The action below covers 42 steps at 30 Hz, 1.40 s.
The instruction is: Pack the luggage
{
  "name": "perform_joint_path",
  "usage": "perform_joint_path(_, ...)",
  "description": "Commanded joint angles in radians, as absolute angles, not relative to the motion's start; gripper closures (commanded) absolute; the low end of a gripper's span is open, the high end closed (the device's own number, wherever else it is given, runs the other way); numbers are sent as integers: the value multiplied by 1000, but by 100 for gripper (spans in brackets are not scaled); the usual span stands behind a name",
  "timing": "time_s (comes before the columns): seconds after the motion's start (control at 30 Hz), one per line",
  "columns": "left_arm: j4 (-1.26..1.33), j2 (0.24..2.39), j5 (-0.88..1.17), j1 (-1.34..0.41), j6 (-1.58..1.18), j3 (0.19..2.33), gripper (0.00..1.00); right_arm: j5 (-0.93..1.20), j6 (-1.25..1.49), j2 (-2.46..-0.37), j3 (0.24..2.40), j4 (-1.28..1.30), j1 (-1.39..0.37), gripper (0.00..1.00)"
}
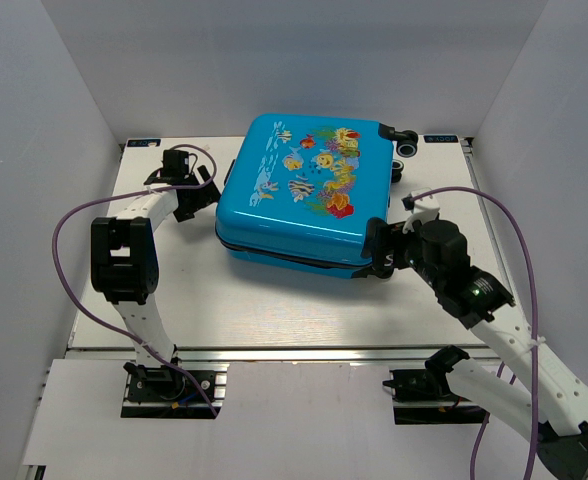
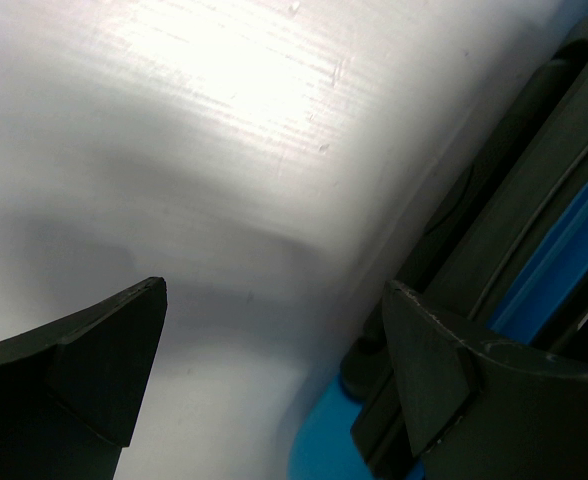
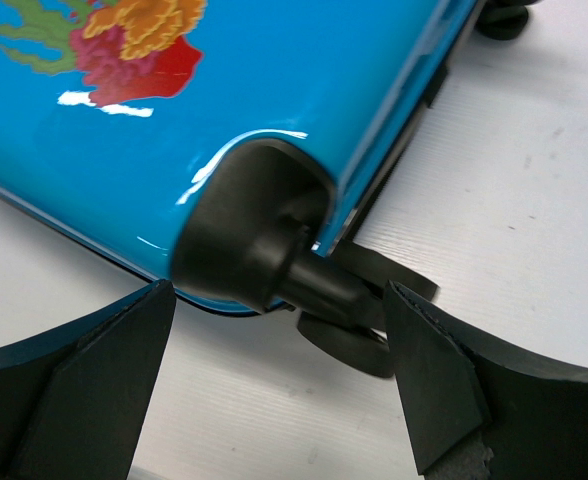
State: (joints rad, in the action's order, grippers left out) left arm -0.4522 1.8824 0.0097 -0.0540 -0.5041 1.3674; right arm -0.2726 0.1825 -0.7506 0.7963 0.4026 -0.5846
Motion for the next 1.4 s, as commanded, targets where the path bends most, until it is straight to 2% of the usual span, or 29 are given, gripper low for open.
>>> perform_joint_path(0.0, -324, 1891, 182, -40, -462, 1425, 2, -153, 123, -804, 859, 413, -589, 11)
perform_joint_path(0.27, -345, 1950, 176, -31, -459, 1568, 2, -161, 130, -867, 899, 393, -589, 11)
perform_joint_path(0.67, -330, 2137, 294, -51, -417, 1606, 2, -147, 135, -887, 874, 331, -588, 11)
perform_joint_path(0.77, -308, 2146, 334, -60, -419, 1551, 3, -155, 138, -896, 874, 327, -588, 11)
perform_joint_path(0.83, -273, 2137, 344, -60, -422, 1484, 7, -164, 143, -900, 877, 319, -589, 11)
perform_joint_path(0.9, -268, 2128, 348, -60, -417, 1436, 23, -164, 152, -908, 885, 330, -588, 11)
perform_joint_path(0.97, -268, 2111, 348, -69, -405, 1399, 30, -158, 161, -911, 891, 351, -588, 11)
perform_joint_path(1.2, -314, 2008, 192, -89, -354, 1197, 30, -175, 202, -812, 844, 354, -589, 11)
perform_joint_path(1.37, -295, 1931, 201, -100, -371, 1086, 29, -187, 196, -784, 833, 353, -588, 11)
